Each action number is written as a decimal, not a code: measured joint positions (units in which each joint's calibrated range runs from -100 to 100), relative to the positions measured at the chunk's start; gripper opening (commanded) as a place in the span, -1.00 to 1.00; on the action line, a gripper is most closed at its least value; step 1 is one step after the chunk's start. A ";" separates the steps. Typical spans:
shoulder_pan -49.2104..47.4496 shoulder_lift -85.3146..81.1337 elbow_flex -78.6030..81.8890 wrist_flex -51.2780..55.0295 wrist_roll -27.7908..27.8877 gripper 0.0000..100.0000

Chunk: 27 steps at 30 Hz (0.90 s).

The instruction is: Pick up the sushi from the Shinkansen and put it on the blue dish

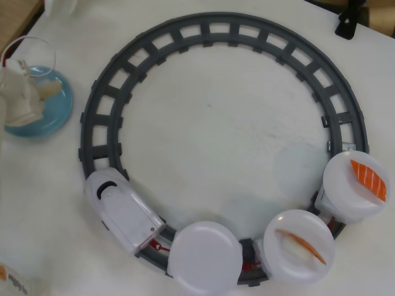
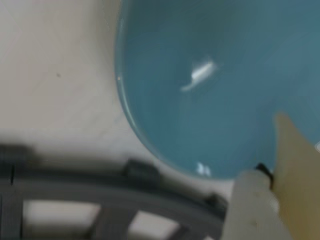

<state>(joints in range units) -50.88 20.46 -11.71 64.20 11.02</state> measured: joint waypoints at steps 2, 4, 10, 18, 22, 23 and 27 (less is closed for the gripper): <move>-0.08 2.95 -1.28 -0.08 0.05 -0.89; 0.00 5.74 -4.39 -0.08 0.05 -0.90; -2.78 13.67 -13.63 1.85 0.00 -0.90; -5.64 18.14 -20.68 6.05 -1.14 -0.88; -7.36 18.22 -20.68 6.81 -1.24 -0.72; -7.36 18.22 -20.68 6.81 -1.24 -0.68; -6.95 18.22 -20.68 6.97 -1.24 -0.58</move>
<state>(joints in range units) -57.83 38.68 -32.39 71.18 9.78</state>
